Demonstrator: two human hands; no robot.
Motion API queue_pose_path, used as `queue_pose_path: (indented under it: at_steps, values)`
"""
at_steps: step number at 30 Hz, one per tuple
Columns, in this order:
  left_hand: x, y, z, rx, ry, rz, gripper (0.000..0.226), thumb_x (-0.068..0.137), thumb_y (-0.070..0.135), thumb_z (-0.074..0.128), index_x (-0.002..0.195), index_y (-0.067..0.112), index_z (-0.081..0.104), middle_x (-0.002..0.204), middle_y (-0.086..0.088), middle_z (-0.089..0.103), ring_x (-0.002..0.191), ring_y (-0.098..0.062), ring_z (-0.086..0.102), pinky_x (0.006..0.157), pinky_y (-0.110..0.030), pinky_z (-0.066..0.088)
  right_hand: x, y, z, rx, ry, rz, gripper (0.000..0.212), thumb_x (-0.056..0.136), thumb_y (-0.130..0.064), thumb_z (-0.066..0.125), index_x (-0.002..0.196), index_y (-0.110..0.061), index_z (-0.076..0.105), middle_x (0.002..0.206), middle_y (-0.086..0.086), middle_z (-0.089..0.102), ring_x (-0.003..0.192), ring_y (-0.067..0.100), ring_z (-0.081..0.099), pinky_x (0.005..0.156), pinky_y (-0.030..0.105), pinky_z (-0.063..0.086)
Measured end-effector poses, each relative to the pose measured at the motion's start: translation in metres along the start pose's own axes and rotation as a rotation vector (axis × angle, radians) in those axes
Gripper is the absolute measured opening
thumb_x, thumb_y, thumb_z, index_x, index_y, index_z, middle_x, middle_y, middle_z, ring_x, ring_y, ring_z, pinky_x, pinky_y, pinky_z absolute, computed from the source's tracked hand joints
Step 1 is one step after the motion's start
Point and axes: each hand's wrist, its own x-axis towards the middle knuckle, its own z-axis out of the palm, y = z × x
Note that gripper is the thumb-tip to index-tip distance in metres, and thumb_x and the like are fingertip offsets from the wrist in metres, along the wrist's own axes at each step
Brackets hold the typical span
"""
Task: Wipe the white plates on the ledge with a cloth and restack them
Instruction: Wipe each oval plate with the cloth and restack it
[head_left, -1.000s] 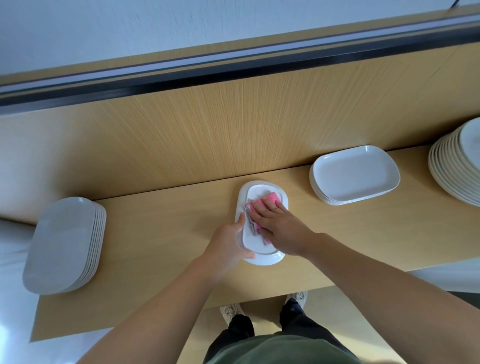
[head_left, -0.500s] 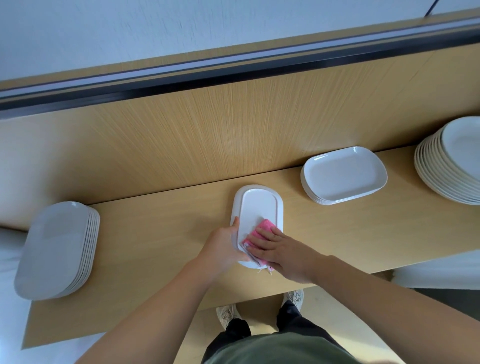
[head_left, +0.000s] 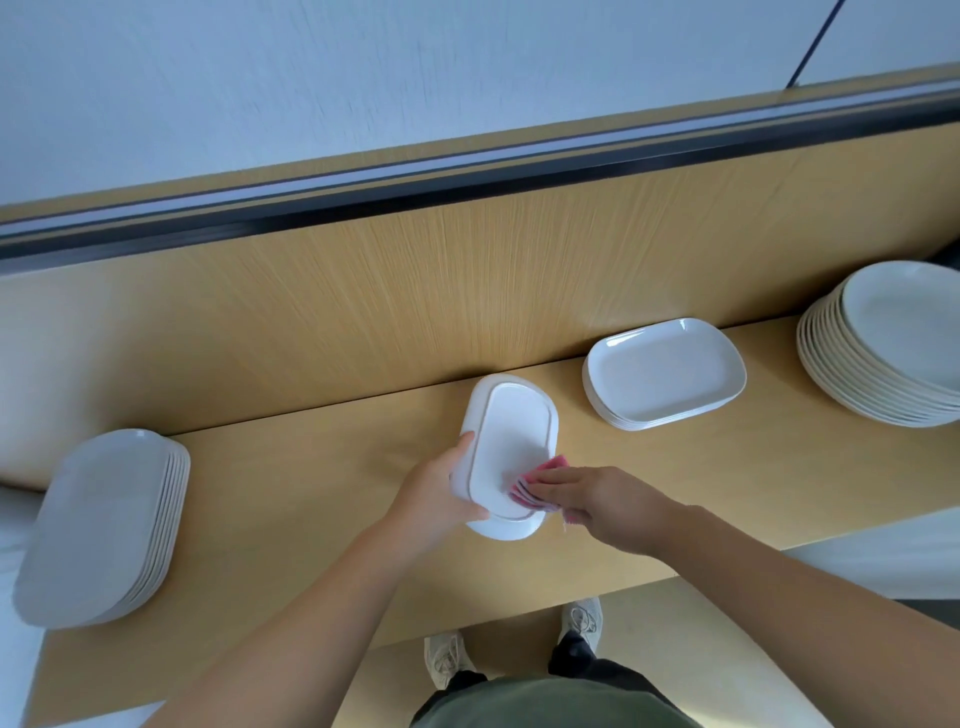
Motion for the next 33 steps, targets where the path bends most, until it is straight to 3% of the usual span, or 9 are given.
queue_pose_path:
  at_steps: [3, 7, 11, 14, 18, 22, 25, 30, 33]
  values:
    - [-0.003, 0.007, -0.002, -0.103, 0.028, 0.022, 0.072, 0.068, 0.004, 0.079, 0.125, 0.036, 0.048, 0.106, 0.019, 0.062, 0.094, -0.001, 0.060, 0.069, -0.007, 0.044, -0.001, 0.003, -0.014, 0.064, 0.036, 0.012, 0.059, 0.092, -0.002, 0.059, 0.141, -0.034, 0.048, 0.138, -0.006, 0.057, 0.109, 0.014, 0.061, 0.095, 0.030, 0.048]
    - [-0.006, 0.016, -0.005, -0.186, 0.082, -0.022, 0.044, 0.072, 0.006, 0.078, 0.110, 0.021, 0.064, 0.097, 0.007, 0.071, 0.090, -0.013, 0.068, 0.073, -0.025, 0.054, -0.004, 0.002, -0.042, 0.103, 0.110, -0.019, 0.064, 0.093, 0.001, 0.054, 0.141, -0.040, 0.046, 0.125, -0.003, 0.059, 0.080, 0.018, 0.055, 0.082, 0.026, 0.049]
    - [-0.016, 0.031, -0.010, -0.160, 0.103, -0.021, 0.024, 0.081, 0.012, 0.070, 0.098, 0.027, 0.063, 0.089, 0.008, 0.074, 0.087, -0.011, 0.069, 0.080, -0.035, 0.054, -0.009, -0.002, -0.063, 0.145, 0.176, -0.123, 0.066, 0.093, 0.004, 0.053, 0.140, -0.042, 0.046, 0.130, -0.021, 0.053, 0.097, 0.029, 0.062, 0.087, 0.030, 0.053]
    - [-0.026, 0.035, -0.018, -0.174, 0.174, -0.048, 0.014, 0.086, 0.015, 0.065, 0.095, 0.026, 0.064, 0.087, 0.009, 0.074, 0.087, -0.014, 0.069, 0.077, -0.036, 0.053, -0.006, -0.005, -0.073, 0.160, 0.203, -0.181, 0.061, 0.094, 0.003, 0.053, 0.140, -0.038, 0.047, 0.139, -0.035, 0.044, 0.105, 0.026, 0.065, 0.090, 0.031, 0.054]
    - [-0.049, 0.032, -0.031, -0.163, 0.297, -0.066, 0.007, 0.092, 0.018, 0.060, 0.093, 0.023, 0.065, 0.086, 0.001, 0.072, 0.073, -0.013, 0.061, 0.060, -0.024, 0.042, 0.010, -0.017, -0.080, 0.157, 0.210, -0.237, 0.055, 0.095, 0.004, 0.052, 0.137, -0.031, 0.054, 0.142, -0.032, 0.044, 0.112, 0.015, 0.063, 0.091, 0.031, 0.055]
    - [-0.076, 0.017, -0.046, -0.122, 0.450, -0.105, 0.010, 0.092, 0.029, 0.057, 0.097, 0.030, 0.066, 0.085, 0.009, 0.072, 0.076, -0.011, 0.066, 0.063, -0.028, 0.048, 0.031, -0.038, -0.081, 0.190, 0.165, -0.307, 0.057, 0.095, 0.005, 0.050, 0.137, -0.034, 0.052, 0.142, -0.035, 0.040, 0.118, 0.018, 0.060, 0.093, 0.028, 0.054]
    - [-0.095, 0.001, -0.058, -0.086, 0.540, -0.126, 0.010, 0.092, 0.034, 0.057, 0.097, 0.035, 0.066, 0.079, 0.004, 0.071, 0.066, -0.013, 0.062, 0.061, -0.029, 0.048, 0.048, -0.055, -0.077, 0.184, 0.104, -0.345, 0.061, 0.093, 0.008, 0.051, 0.136, -0.036, 0.053, 0.141, -0.040, 0.038, 0.116, 0.022, 0.060, 0.093, 0.027, 0.054]
    - [-0.129, -0.021, -0.076, -0.047, 0.680, -0.133, 0.013, 0.094, 0.034, 0.053, 0.102, 0.034, 0.064, 0.077, 0.005, 0.067, 0.070, -0.015, 0.062, 0.061, -0.029, 0.049, 0.073, -0.089, -0.067, 0.186, 0.052, -0.397, 0.063, 0.092, 0.011, 0.052, 0.137, -0.033, 0.050, 0.140, -0.040, 0.038, 0.124, -0.010, 0.047, 0.092, 0.014, 0.049]
    - [-0.148, -0.037, -0.089, -0.025, 0.753, -0.134, 0.016, 0.095, 0.033, 0.053, 0.106, 0.030, 0.065, 0.081, 0.008, 0.066, 0.075, -0.011, 0.062, 0.068, -0.033, 0.051, 0.084, -0.113, -0.062, 0.202, 0.016, -0.431, 0.068, 0.092, 0.013, 0.051, 0.136, -0.038, 0.045, 0.137, -0.044, 0.038, 0.123, -0.013, 0.045, 0.089, 0.010, 0.049]
